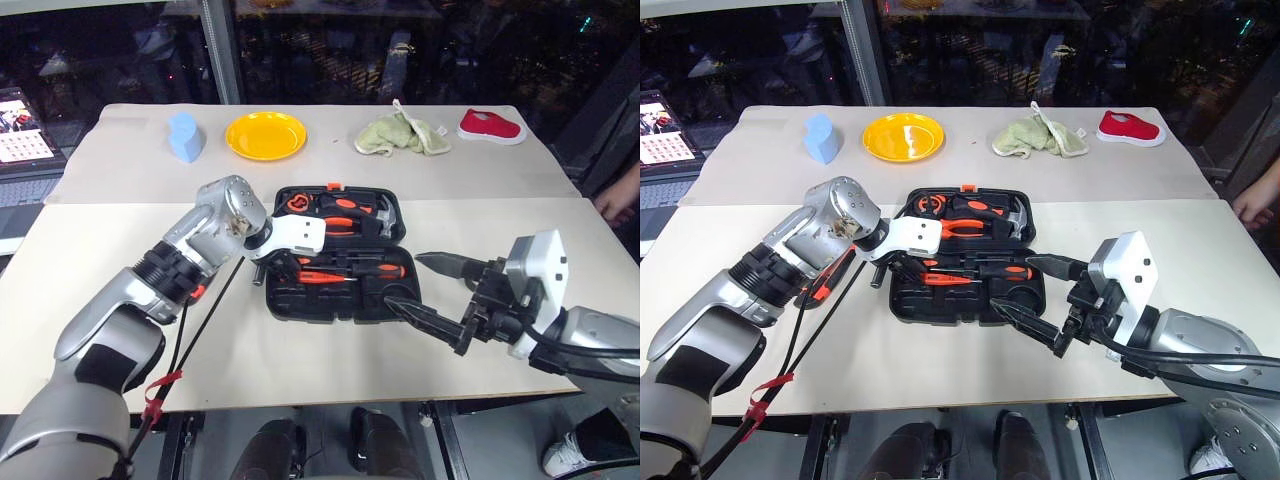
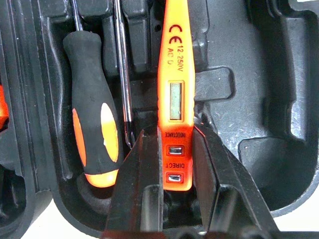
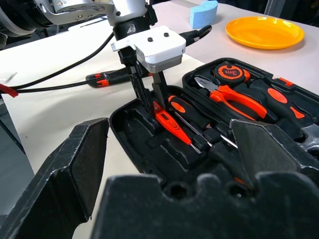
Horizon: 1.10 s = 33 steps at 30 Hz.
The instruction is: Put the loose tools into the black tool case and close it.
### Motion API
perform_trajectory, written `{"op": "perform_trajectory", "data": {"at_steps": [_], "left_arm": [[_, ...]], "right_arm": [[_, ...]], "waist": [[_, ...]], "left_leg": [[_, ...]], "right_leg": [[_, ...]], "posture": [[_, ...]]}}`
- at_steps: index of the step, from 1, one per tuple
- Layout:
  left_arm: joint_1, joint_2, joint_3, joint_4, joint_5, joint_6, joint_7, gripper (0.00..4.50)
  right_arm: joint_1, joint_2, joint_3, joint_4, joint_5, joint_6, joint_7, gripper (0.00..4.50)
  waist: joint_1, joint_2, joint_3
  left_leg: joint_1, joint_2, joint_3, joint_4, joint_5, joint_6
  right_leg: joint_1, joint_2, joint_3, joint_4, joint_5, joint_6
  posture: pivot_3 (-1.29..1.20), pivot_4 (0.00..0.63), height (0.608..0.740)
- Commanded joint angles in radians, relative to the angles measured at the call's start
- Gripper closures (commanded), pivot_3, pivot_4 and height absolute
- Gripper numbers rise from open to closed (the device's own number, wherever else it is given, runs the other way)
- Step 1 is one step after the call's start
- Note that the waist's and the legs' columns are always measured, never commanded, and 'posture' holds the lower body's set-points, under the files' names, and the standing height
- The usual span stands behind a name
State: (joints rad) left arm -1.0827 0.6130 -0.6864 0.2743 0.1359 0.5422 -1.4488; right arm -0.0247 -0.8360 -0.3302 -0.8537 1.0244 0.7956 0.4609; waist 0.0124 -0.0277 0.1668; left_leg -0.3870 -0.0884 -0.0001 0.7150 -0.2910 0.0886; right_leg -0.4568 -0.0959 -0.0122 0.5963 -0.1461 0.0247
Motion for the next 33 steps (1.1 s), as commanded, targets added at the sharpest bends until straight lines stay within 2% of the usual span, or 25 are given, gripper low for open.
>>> {"op": "perform_trajectory", "data": {"at_steps": [1, 7, 8, 13, 16, 21, 25, 28, 33], "left_arm": [[-0.003, 0.005, 0.012, -0.013, 0.016, 0.036, -0.029, 2.85], [-0.018, 0.017, 0.052, -0.054, -0.016, 0.11, -0.071, 0.64], [-0.022, 0.019, 0.063, -0.061, -0.024, 0.125, -0.076, 0.39], [-0.034, 0.05, 0.142, -0.081, -0.085, 0.172, -0.097, 0.39], [-0.009, 0.03, 0.215, -0.001, -0.104, 0.124, -0.019, 1.11], [0.056, -0.016, 0.298, 0.048, -0.175, 0.039, 0.013, 3.01], [0.108, -0.094, 0.403, 0.079, -0.272, -0.066, 0.041, 4.45], [0.152, -0.126, 0.455, 0.111, -0.312, -0.16, 0.056, 4.45], [0.203, -0.121, 0.466, 0.145, -0.325, -0.18, 0.036, 4.45]], "right_arm": [[-0.015, -0.007, -0.017, -0.011, -0.002, -0.025, -0.011, 0.0], [-0.014, 0.005, 0.001, -0.003, -0.023, -0.035, -0.01, 0.0], [-0.013, 0.007, 0.003, -0.003, -0.026, -0.036, -0.009, 0.0], [-0.001, 0.012, 0.002, -0.005, -0.032, -0.041, -0.003, 0.0], [0.012, 0.008, -0.007, -0.004, -0.037, -0.042, 0.007, 0.0], [0.016, -0.003, -0.021, 0.002, -0.038, -0.037, 0.019, 0.0], [0.022, -0.005, -0.027, 0.004, -0.034, -0.03, 0.019, 0.0], [0.026, -0.008, -0.032, 0.0, -0.027, -0.024, 0.014, 0.0], [0.036, -0.019, -0.052, 0.009, -0.017, -0.02, 0.016, 0.0]], "waist": [[0.0, 0.0, 0.0], [0.0, 0.0, 0.0], [0.0, 0.0, 0.0], [0.0, 0.0, 0.0], [0.001, 0.0, 0.0], [0.001, 0.0, 0.0], [0.006, 0.0, 0.0], [0.006, 0.0, 0.0], [0.001, 0.0, 0.0]], "left_leg": [[0.0, 0.0, 0.0, 0.0, 0.0, 0.0], [-0.001, 0.0, 0.0, 0.0, 0.0, 0.0], [-0.001, 0.0, 0.0, 0.0, 0.0, 0.0], [-0.001, 0.0, 0.0, 0.001, 0.0, 0.0], [-0.001, 0.0, 0.0, 0.001, 0.0, 0.0], [0.0, 0.0, 0.0, 0.001, 0.0, 0.0], [-0.001, 0.0, 0.0, 0.001, 0.0, -0.001], [-0.001, 0.0, 0.0, 0.001, 0.0, -0.001], [0.0, 0.0, 0.0, 0.001, 0.001, -0.002]], "right_leg": [[0.0, 0.0, 0.0, 0.0, 0.0, 0.0], [0.0, 0.0, 0.0, 0.0, 0.0, 0.0], [0.0, 0.0, 0.0, 0.0, 0.0, 0.0], [-0.001, 0.0, 0.0, 0.0, 0.0, 0.0], [-0.001, 0.0, 0.0, 0.0, 0.0, 0.0], [0.0, 0.0, 0.0, 0.0, 0.0, 0.001], [-0.001, 0.0, 0.0, 0.0, 0.0, 0.001], [-0.001, -0.001, 0.0, -0.001, 0.0, 0.001], [-0.001, -0.001, 0.0, 0.0, 0.0, 0.0]], "posture": [[0.0, 0.15, 0.74], [0.0, 0.15, 0.74], [0.0, 0.15, 0.74], [0.0, 0.15, 0.74], [0.0, 0.15, 0.74], [0.0, 0.15, 0.74], [0.0, 0.15, 0.74], [0.0, 0.15, 0.74], [0.0, 0.15, 0.74]]}}
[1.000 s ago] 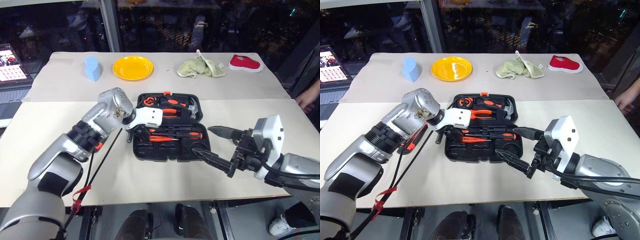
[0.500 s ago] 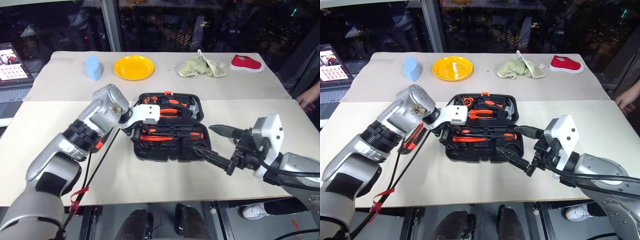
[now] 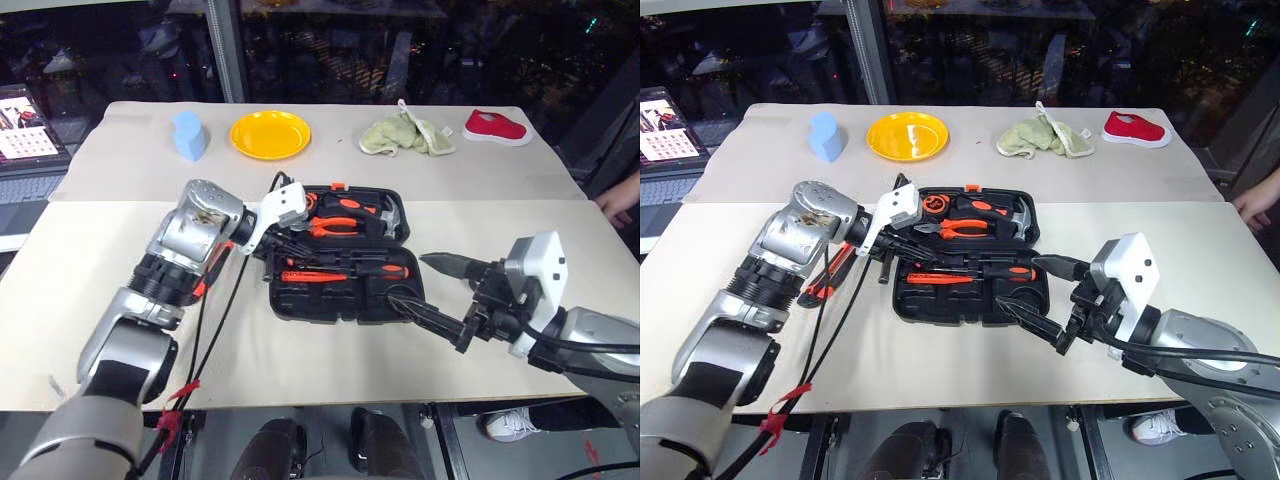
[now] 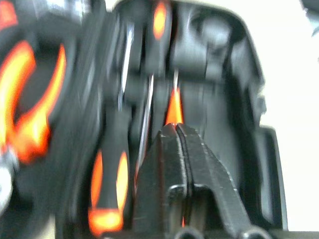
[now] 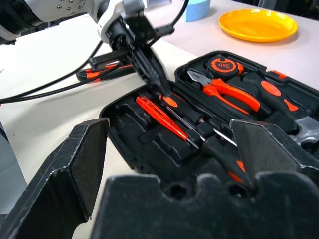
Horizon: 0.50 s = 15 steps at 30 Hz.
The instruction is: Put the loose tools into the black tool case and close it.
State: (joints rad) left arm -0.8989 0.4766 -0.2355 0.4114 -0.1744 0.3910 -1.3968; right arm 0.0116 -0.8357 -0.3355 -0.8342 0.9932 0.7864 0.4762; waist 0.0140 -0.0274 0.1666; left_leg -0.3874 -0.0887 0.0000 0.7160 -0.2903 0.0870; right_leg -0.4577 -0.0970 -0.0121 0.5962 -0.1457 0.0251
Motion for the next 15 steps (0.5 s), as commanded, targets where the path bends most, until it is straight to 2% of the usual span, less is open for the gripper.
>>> {"op": "perform_trajectory", "data": {"at_steps": [1, 9, 15], "left_arm": [[0.032, 0.02, 0.003, 0.013, 0.005, -0.055, -0.008, 4.45], [0.094, -0.041, 0.056, 0.031, -0.004, -0.125, 0.11, 4.45], [0.145, -0.042, 0.039, 0.0, -0.001, -0.136, 0.103, 4.45]], "right_arm": [[0.001, -0.023, -0.05, -0.008, 0.014, -0.01, 0.003, 0.0], [-0.013, -0.027, -0.038, 0.013, 0.003, -0.015, 0.001, 0.0], [-0.027, -0.033, -0.03, 0.024, -0.001, -0.014, 0.005, 0.0]], "waist": [[0.0, 0.0, 0.0], [0.009, 0.0, 0.0], [0.006, 0.0, 0.0]], "left_leg": [[0.0, 0.0, 0.0, 0.0, 0.0, 0.0], [0.0, 0.0, 0.0, 0.0, 0.0, 0.001], [0.0, 0.0, 0.0, 0.0, 0.0, 0.001]], "right_leg": [[0.0, 0.0, 0.0, 0.0, 0.0, 0.0], [0.001, -0.001, 0.0, 0.0, 0.0, 0.0], [0.0, -0.001, 0.0, -0.001, 0.0, 0.0]], "posture": [[0.0, 0.15, 0.74], [0.0, 0.15, 0.74], [0.0, 0.15, 0.74]]}}
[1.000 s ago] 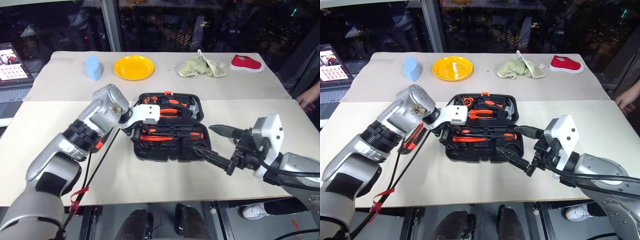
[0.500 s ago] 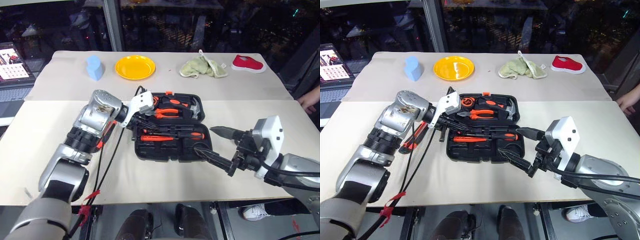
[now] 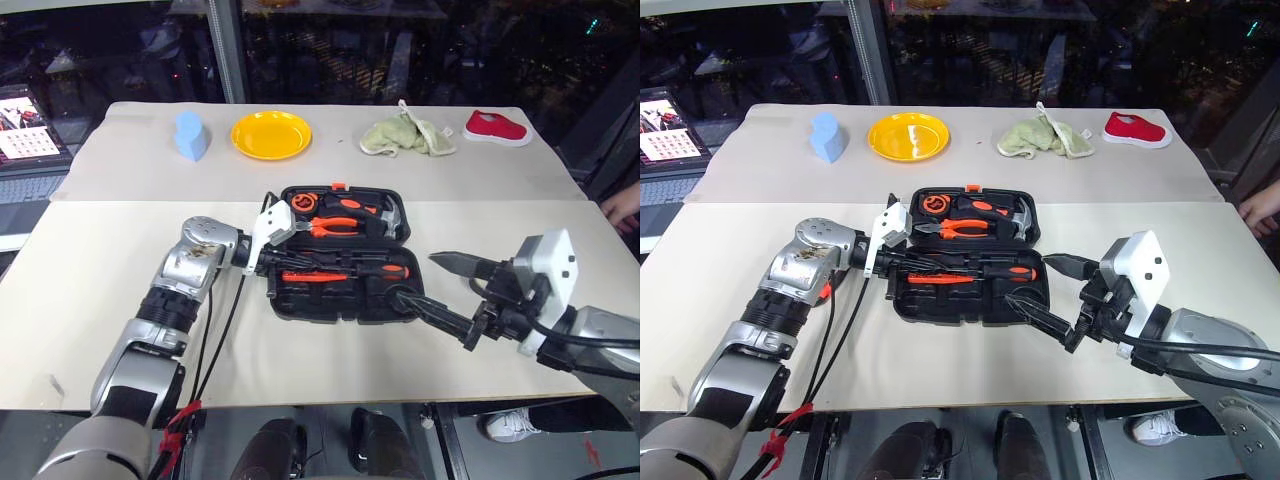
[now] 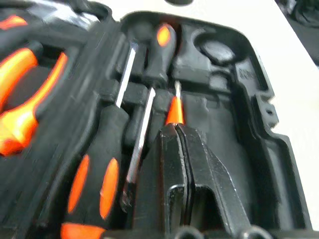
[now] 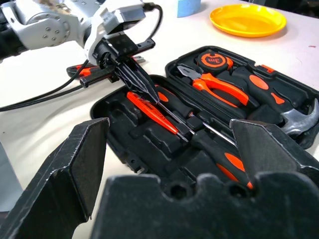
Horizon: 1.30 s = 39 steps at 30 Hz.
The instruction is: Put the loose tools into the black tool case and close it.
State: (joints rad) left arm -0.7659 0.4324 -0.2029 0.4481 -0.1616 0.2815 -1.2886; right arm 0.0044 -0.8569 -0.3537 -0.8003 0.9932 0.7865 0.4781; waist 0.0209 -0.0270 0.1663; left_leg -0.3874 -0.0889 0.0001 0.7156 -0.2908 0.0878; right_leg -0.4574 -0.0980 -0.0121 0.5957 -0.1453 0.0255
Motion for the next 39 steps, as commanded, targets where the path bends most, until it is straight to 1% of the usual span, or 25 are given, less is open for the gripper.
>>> {"op": "perform_trajectory", "data": {"at_steps": [1, 13, 15, 20, 24, 30, 35, 37, 39], "left_arm": [[0.019, 0.003, 0.004, -0.041, -0.012, -0.034, -0.008, 4.45], [0.066, 0.021, -0.018, 0.013, 0.044, -0.125, 0.024, 4.45], [0.072, 0.029, -0.02, 0.019, 0.051, -0.133, 0.024, 4.45], [0.078, 0.045, -0.019, 0.05, 0.073, -0.165, 0.04, 4.45], [0.076, 0.065, -0.02, 0.063, 0.08, -0.181, 0.039, 4.45], [0.083, 0.096, -0.024, 0.06, 0.072, -0.196, 0.008, 4.45], [0.076, 0.085, 0.008, 0.028, 0.014, -0.149, -0.008, 4.45], [0.073, 0.09, 0.033, -0.013, -0.023, -0.102, -0.012, 4.45], [0.073, 0.115, 0.062, -0.07, -0.06, -0.035, -0.016, 4.45]], "right_arm": [[-0.021, -0.013, -0.013, -0.008, -0.002, -0.014, 0.005, 0.0], [-0.05, -0.012, 0.001, 0.008, 0.006, -0.006, 0.003, 0.0], [-0.047, -0.013, 0.001, 0.007, 0.006, -0.007, 0.005, 0.0], [-0.047, -0.014, 0.001, 0.01, 0.006, -0.008, 0.009, 0.0], [-0.059, -0.012, 0.004, 0.016, 0.011, -0.007, 0.007, 0.0], [-0.068, -0.005, 0.019, 0.026, 0.004, -0.012, 0.007, 0.0], [-0.076, -0.001, 0.029, 0.035, -0.003, -0.015, 0.01, 0.0], [-0.083, -0.001, 0.037, 0.044, -0.011, -0.02, 0.017, 0.0], [-0.102, -0.007, 0.047, 0.06, -0.022, -0.028, 0.035, 0.0]], "waist": [[-0.001, 0.0, 0.0], [0.003, 0.0, -0.001], [0.001, 0.001, -0.001], [-0.006, 0.002, -0.002], [-0.007, 0.005, -0.004], [-0.007, 0.005, -0.004], [-0.007, 0.005, -0.004], [-0.007, 0.005, -0.004], [-0.009, 0.004, -0.004]], "left_leg": [[0.0, 0.0, 0.0, 0.0, 0.0, 0.0], [0.001, 0.0, 0.0, 0.0, 0.0, 0.0], [0.001, 0.0, 0.0, 0.0, 0.0, 0.0], [0.003, 0.0, 0.001, 0.0, 0.0, 0.0], [0.005, 0.0, 0.001, 0.0, -0.002, 0.003], [0.005, 0.0, 0.001, 0.0, -0.002, 0.003], [0.005, 0.0, 0.001, 0.0, -0.001, 0.003], [0.004, 0.0, 0.001, 0.0, -0.001, 0.002], [0.003, 0.0, 0.001, 0.0, -0.001, 0.001]], "right_leg": [[0.0, 0.0, 0.0, 0.0, 0.0, 0.0], [0.001, -0.001, 0.0, 0.0, 0.0, 0.0], [0.001, -0.005, 0.0, 0.0, 0.0, 0.0], [0.002, -0.005, 0.0, 0.0, 0.0, 0.0], [0.004, -0.005, -0.001, 0.001, 0.0, 0.0], [0.004, -0.005, -0.001, 0.001, 0.0, 0.0], [0.004, -0.005, -0.001, 0.001, 0.0, 0.0], [0.003, -0.005, -0.001, 0.001, 0.0, 0.0], [0.002, -0.005, -0.001, 0.001, 0.0, 0.0]], "posture": [[0.0, 0.15, 0.74], [0.0, 0.15, 0.74], [0.0, 0.15, 0.74], [0.0, 0.15, 0.74], [0.0, 0.15, 0.74], [0.0, 0.15, 0.74], [0.0, 0.15, 0.74], [0.0, 0.15, 0.74], [0.0, 0.15, 0.74]]}}
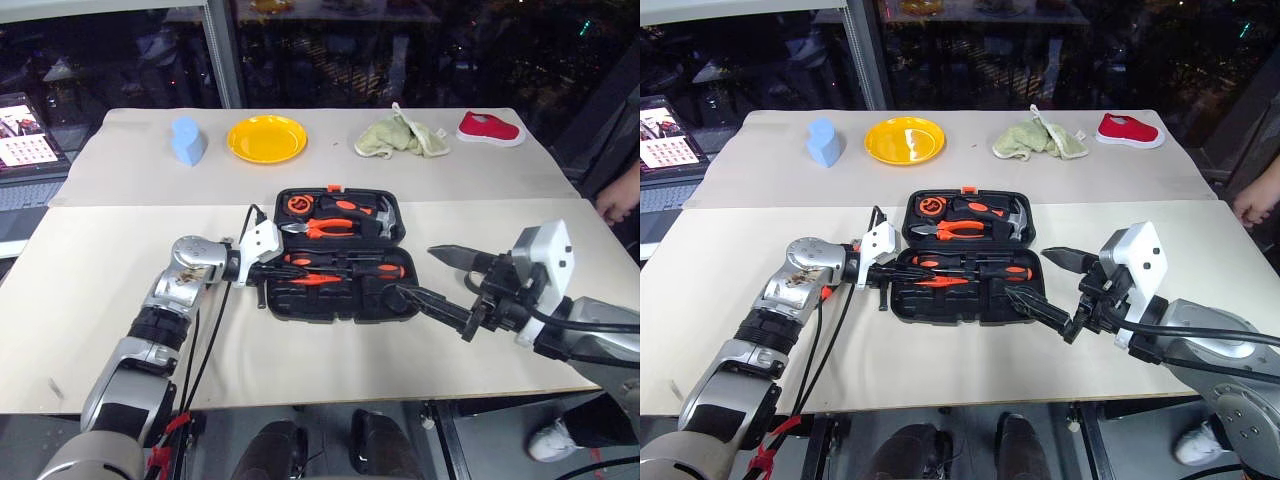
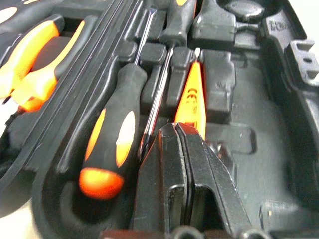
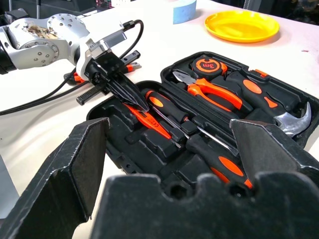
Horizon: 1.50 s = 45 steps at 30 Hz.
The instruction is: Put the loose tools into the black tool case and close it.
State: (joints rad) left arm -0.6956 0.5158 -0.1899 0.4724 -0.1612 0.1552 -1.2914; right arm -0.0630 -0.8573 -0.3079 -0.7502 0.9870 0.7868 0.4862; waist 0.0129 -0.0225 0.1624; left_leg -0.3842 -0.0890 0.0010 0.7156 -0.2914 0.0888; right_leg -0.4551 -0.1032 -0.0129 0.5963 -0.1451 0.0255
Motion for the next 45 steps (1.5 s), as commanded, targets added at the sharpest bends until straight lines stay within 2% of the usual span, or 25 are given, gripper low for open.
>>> {"op": "perform_trajectory", "data": {"at_steps": [1, 2, 3, 4, 6, 10, 14, 17, 21, 25, 30, 31, 35, 42, 45], "left_arm": [[0.003, 0.056, 0.067, -0.127, -0.079, 0.134, -0.022, 4.45], [0.002, 0.08, 0.086, -0.154, -0.103, 0.185, -0.032, 4.45], [0.002, 0.111, 0.113, -0.184, -0.13, 0.241, -0.034, 3.94], [0.006, 0.138, 0.139, -0.21, -0.154, 0.286, -0.03, 3.71], [0.037, 0.201, 0.205, -0.272, -0.194, 0.351, -0.006, 2.96], [0.22, 0.356, 0.342, -0.405, -0.212, 0.402, 0.026, 1.58], [0.423, 0.488, 0.484, -0.422, -0.172, 0.371, 0.069, 0.11], [0.514, 0.554, 0.537, -0.411, -0.156, 0.359, 0.079, 0.04], [0.547, 0.597, 0.505, -0.443, -0.153, 0.409, 0.086, 0.04], [0.422, 0.569, 0.359, -0.502, -0.17, 0.588, 0.135, 0.04], [0.21, 0.532, 0.142, -0.437, -0.105, 0.782, 0.182, 0.04], [0.172, 0.524, 0.098, -0.415, -0.078, 0.791, 0.195, 0.04], [0.08, 0.51, -0.018, -0.342, -0.017, 0.81, 0.202, 0.04], [-0.007, 0.474, -0.144, -0.211, 0.095, 0.771, 0.224, 0.04], [-0.032, 0.447, -0.15, -0.195, 0.094, 0.777, 0.209, 0.76]], "right_arm": [[-0.051, -0.01, 0.008, 0.023, -0.023, -0.032, 0.038, 0.0], [-0.066, -0.012, 0.014, 0.035, -0.03, -0.036, 0.05, 0.0], [-0.087, -0.013, 0.022, 0.053, -0.034, -0.038, 0.066, 0.0], [-0.106, -0.012, 0.03, 0.07, -0.039, -0.04, 0.081, 0.0], [-0.148, -0.012, 0.056, 0.106, -0.052, -0.045, 0.125, 0.0], [-0.241, -0.005, 0.128, 0.17, -0.065, -0.05, 0.225, 0.0], [-0.311, 0.003, 0.192, 0.204, -0.078, -0.055, 0.327, 0.0], [-0.348, 0.023, 0.231, 0.226, -0.093, -0.057, 0.37, 0.0], [-0.365, 0.046, 0.261, 0.231, -0.109, -0.056, 0.4, 0.0], [-0.34, 0.052, 0.25, 0.192, -0.105, -0.044, 0.396, 0.0], [-0.297, 0.074, 0.258, 0.149, -0.152, -0.062, 0.342, 0.0], [-0.285, 0.082, 0.258, 0.141, -0.159, -0.06, 0.328, 0.0], [-0.246, 0.105, 0.256, 0.109, -0.162, -0.054, 0.29, 0.0], [-0.22, 0.121, 0.243, 0.082, -0.166, -0.053, 0.246, 0.0], [-0.22, 0.127, 0.234, 0.087, -0.164, -0.055, 0.231, 0.0]], "waist": [[-0.001, 0.0, 0.0], [-0.003, -0.001, 0.0], [-0.004, 0.0, 0.0], [-0.007, -0.001, 0.0], [-0.01, 0.0, 0.0], [-0.019, 0.0, 0.0], [-0.024, 0.0, 0.001], [-0.014, 0.0, 0.001], [0.007, 0.0, 0.002], [0.02, 0.0, 0.002], [0.012, -0.001, 0.001], [0.009, -0.001, 0.001], [-0.007, -0.001, 0.001], [-0.007, -0.001, 0.001], [-0.004, 0.0, 0.001]], "left_leg": [[-0.001, 0.0, 0.0, 0.0, 0.0, 0.0], [-0.002, 0.0, 0.0, 0.0, 0.0, 0.0], [-0.002, 0.0, 0.0, 0.0, 0.0, 0.0], [-0.002, 0.0, 0.0, 0.0, 0.0, 0.0], [-0.002, 0.0, 0.0, 0.0, 0.0, 0.0], [0.0, 0.0, 0.0, -0.003, 0.0, -0.001], [0.0, 0.001, 0.0, -0.004, 0.0, -0.001], [0.0, 0.001, -0.001, -0.004, 0.0, -0.002], [0.004, 0.0, -0.001, -0.004, -0.003, -0.007], [0.004, -0.001, -0.001, -0.003, -0.005, -0.01], [0.001, -0.001, -0.001, -0.003, -0.003, -0.009], [0.0, -0.001, -0.001, -0.003, 0.001, -0.004], [0.0, -0.001, 0.0, -0.004, 0.001, -0.004], [0.002, -0.001, 0.0, -0.004, 0.001, -0.005], [0.004, -0.001, 0.0, -0.004, 0.002, -0.005]], "right_leg": [[-0.001, 0.0, 0.0, 0.0, 0.0, 0.0], [-0.001, 0.001, 0.0, 0.0, 0.0, 0.0], [-0.002, 0.003, 0.0, 0.0, 0.0, 0.0], [-0.002, 0.005, 0.001, 0.0, 0.0, 0.0], [-0.003, 0.006, 0.001, 0.0, 0.0, 0.0], [-0.002, 0.006, 0.001, -0.001, 0.0, 0.0], [-0.003, 0.007, 0.001, -0.001, 0.0, -0.001], [-0.003, 0.006, 0.0, -0.001, 0.0, -0.001], [-0.002, 0.004, -0.002, -0.002, -0.001, 0.0], [-0.001, 0.004, -0.002, -0.001, -0.001, 0.0], [-0.001, 0.007, -0.001, 0.0, 0.0, 0.0], [-0.002, 0.007, -0.001, 0.0, 0.0, 0.0], [-0.003, 0.008, 0.001, 0.0, 0.0, 0.0], [-0.001, 0.008, 0.001, 0.0, -0.001, -0.001], [0.0, 0.007, 0.002, 0.002, -0.001, -0.001]], "posture": [[0.0, 0.15, 0.74], [0.0, 0.15, 0.74], [0.0, 0.15, 0.74], [0.0, 0.15, 0.74], [0.0, 0.15, 0.74], [0.0, 0.15, 0.74], [0.0, 0.15, 0.74], [0.0, 0.15, 0.74], [0.0, 0.15, 0.74], [0.0, 0.15, 0.74], [0.0, 0.15, 0.74], [0.0, 0.15, 0.74], [0.0, 0.15, 0.74], [0.0, 0.15, 0.74], [0.0, 0.15, 0.74]]}}
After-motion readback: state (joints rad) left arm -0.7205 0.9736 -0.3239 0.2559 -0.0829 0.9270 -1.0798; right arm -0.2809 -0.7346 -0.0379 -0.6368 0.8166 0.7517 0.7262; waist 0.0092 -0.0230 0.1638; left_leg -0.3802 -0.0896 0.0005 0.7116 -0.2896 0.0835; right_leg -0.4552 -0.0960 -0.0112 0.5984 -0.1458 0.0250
